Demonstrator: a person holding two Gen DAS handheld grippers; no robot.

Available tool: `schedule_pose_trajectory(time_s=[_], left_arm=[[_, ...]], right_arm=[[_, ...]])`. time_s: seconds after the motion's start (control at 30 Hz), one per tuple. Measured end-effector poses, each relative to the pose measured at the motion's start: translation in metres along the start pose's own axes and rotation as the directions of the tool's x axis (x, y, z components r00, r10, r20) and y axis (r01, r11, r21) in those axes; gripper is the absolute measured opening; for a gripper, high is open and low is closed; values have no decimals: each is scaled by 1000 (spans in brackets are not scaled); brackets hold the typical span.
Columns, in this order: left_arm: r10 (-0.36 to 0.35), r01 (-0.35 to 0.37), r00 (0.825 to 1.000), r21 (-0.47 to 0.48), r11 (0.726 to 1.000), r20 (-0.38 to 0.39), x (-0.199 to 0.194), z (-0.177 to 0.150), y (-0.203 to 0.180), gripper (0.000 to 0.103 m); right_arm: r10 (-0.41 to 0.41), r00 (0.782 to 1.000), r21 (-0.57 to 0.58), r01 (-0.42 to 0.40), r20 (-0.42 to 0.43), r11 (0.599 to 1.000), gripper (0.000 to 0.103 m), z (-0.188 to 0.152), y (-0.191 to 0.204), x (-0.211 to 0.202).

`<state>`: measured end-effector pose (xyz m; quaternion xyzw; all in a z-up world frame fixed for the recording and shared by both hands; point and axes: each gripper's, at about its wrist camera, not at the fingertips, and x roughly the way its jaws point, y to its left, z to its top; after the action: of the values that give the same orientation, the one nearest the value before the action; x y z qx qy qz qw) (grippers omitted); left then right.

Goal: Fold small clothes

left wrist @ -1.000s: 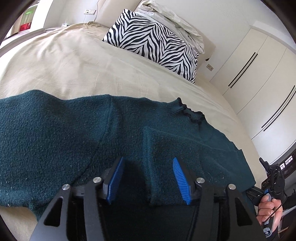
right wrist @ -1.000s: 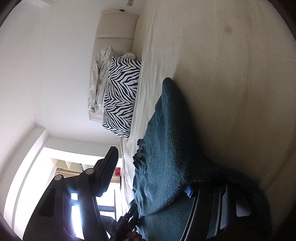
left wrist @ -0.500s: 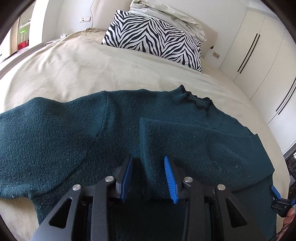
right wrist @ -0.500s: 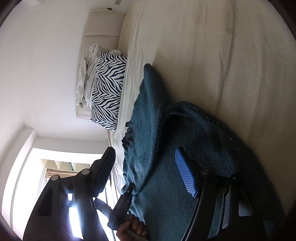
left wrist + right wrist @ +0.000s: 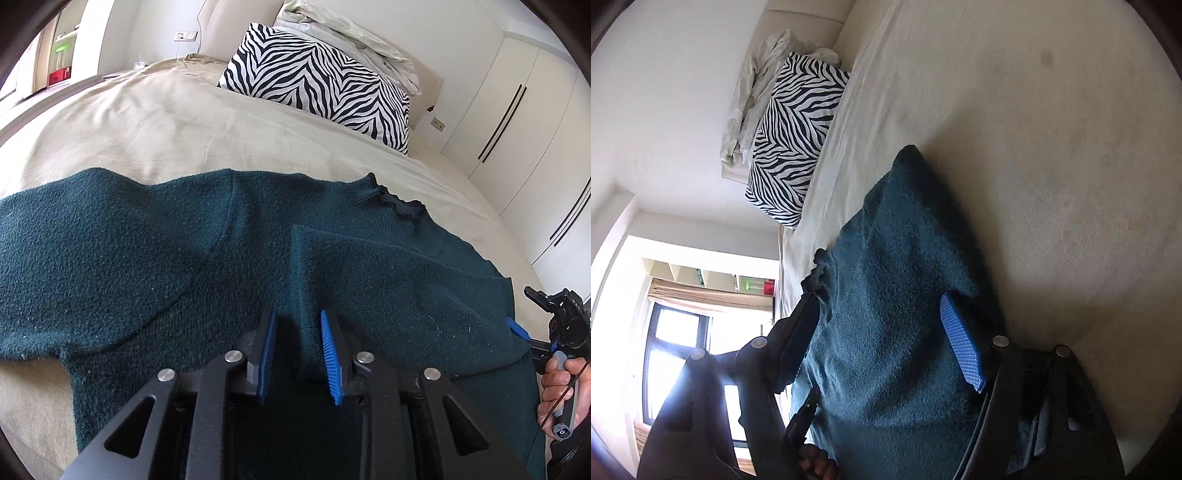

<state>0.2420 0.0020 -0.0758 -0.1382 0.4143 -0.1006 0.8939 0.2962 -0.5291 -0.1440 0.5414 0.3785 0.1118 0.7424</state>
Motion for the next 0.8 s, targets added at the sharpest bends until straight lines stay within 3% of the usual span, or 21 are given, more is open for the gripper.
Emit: schedule_pose_trajectory(time_s=[0.1, 0.2, 0.3, 0.37, 0.47, 0.5, 0.63, 0.67, 0.7, 0.73, 0.77, 0.8], left_arm=[[-26, 26, 1000, -29, 999, 9, 0, -1, 7, 27], [-57, 58, 998, -63, 996, 23, -1, -2, 14, 26], [-85, 87, 996, -95, 992, 25, 0, -1, 21, 25], [-87, 89, 996, -95, 992, 27, 0, -1, 21, 25], [-90, 93, 995, -95, 991, 29, 0, -1, 21, 25], [-95, 98, 995, -99, 990, 30, 1, -1, 22, 25], [-106, 109, 994, -104, 989, 36, 0, -3, 23, 25], [-113, 116, 993, -108, 987, 37, 0, -3, 25, 25], [-125, 129, 991, -116, 985, 37, -1, -2, 26, 25], [-139, 142, 990, -126, 982, 33, -3, -1, 27, 27], [-149, 151, 989, -140, 979, 24, -7, 1, 28, 29], [-148, 150, 989, -155, 977, 23, -17, 2, 31, 40]], right_arm=[[-46, 999, -31, 47, 21, 998, 59, -4, 17, -20], [31, 998, -73, -27, 50, 997, 62, -1, 36, -33], [9, 1000, -94, -7, 18, 996, 71, 9, 39, -14], [-47, 999, -68, 46, -8, 997, 71, 21, 24, 10], [-15, 1000, -26, 15, 2, 1000, 65, 28, 11, 17], [-18, 1000, -35, 17, -1, 999, 69, 26, 19, 11], [155, 987, -122, -148, 50, 981, 70, -2, 42, -19], [151, 987, -124, -144, 49, 982, 79, -10, 36, -18], [83, 996, -126, -78, 32, 989, 88, -16, 25, -10], [32, 999, -168, -30, 10, 985, 84, -22, 16, -1], [-5, 999, -218, 12, 34, 976, 70, -27, 18, -3], [-31, 999, -213, 40, 45, 976, 67, -29, 23, -10]])
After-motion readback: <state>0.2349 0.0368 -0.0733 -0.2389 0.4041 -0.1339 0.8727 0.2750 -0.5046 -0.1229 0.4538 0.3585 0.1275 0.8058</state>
